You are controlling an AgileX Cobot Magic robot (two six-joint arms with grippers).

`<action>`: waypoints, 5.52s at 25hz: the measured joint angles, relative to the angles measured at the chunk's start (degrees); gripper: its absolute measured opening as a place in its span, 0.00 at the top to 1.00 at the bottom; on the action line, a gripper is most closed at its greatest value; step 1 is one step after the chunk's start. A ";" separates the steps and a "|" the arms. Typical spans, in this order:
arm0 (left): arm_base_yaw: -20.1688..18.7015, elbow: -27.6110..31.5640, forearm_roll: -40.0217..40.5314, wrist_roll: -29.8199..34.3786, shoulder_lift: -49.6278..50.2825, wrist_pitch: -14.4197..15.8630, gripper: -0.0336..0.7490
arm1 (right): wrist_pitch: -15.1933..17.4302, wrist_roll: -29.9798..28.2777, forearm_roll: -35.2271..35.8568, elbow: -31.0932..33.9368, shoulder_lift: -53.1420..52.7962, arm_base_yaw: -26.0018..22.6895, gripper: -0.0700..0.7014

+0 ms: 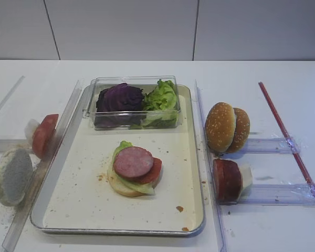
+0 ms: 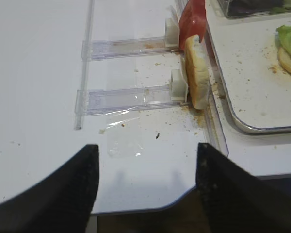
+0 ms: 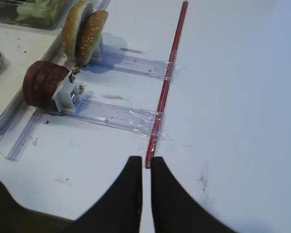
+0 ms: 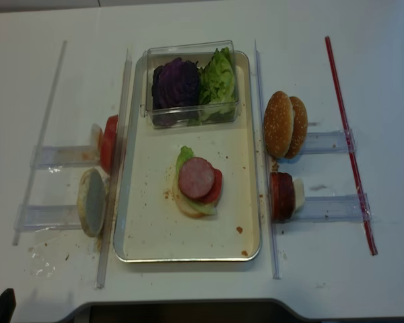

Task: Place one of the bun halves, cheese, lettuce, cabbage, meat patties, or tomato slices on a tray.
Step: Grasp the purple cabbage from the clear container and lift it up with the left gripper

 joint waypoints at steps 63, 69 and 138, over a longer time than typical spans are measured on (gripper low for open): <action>0.00 -27.14 -1.16 -1.01 49.35 4.04 0.43 | 0.00 0.00 0.00 0.00 0.00 0.00 0.81; 0.00 -36.76 -1.16 -1.14 64.53 4.08 0.43 | 0.00 0.00 0.00 0.00 0.00 0.00 0.81; -23.33 -89.84 -2.77 -6.92 128.89 2.99 0.76 | 0.00 0.00 0.00 0.00 0.00 0.00 0.81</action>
